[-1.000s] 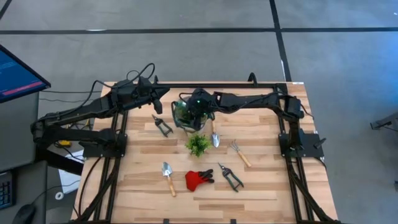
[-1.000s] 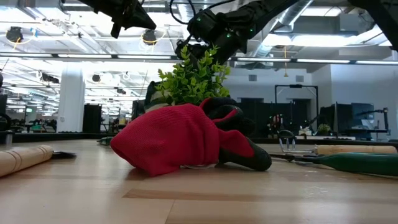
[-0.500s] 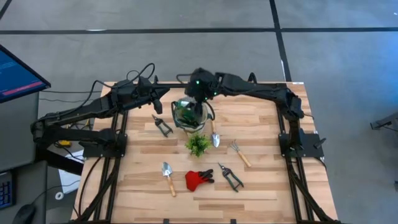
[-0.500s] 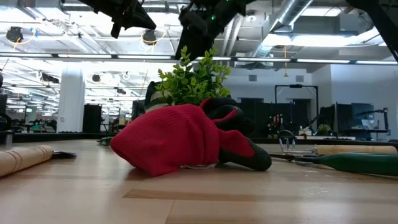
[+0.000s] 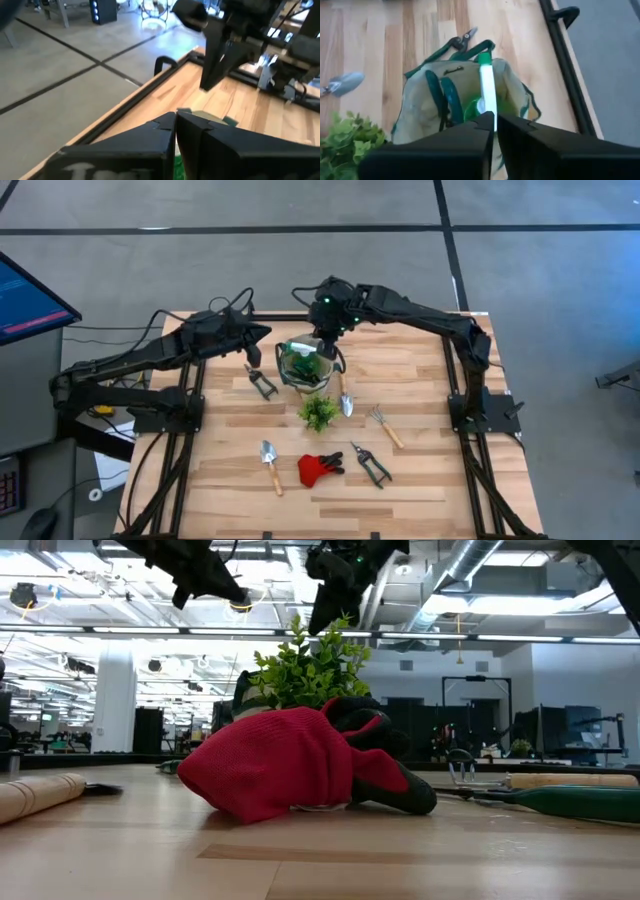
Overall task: Pick & Place Garden tools in Gardening bag
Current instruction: Adjust the brown gardening bag
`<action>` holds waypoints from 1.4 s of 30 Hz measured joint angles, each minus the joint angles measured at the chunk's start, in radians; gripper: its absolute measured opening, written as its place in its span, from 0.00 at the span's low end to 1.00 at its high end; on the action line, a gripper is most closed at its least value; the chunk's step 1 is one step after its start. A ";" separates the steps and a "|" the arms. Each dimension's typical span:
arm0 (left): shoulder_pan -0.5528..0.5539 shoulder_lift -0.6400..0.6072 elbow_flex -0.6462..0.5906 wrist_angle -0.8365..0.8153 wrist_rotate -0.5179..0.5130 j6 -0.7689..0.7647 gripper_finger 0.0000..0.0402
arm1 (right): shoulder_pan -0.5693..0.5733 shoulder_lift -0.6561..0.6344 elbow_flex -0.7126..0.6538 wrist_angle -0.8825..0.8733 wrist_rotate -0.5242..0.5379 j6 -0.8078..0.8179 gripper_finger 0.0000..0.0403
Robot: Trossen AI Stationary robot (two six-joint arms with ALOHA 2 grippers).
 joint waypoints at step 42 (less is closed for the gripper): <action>-0.001 0.000 0.000 -0.046 0.027 -0.058 0.00 | -0.012 -0.595 -0.822 0.794 0.055 0.202 0.00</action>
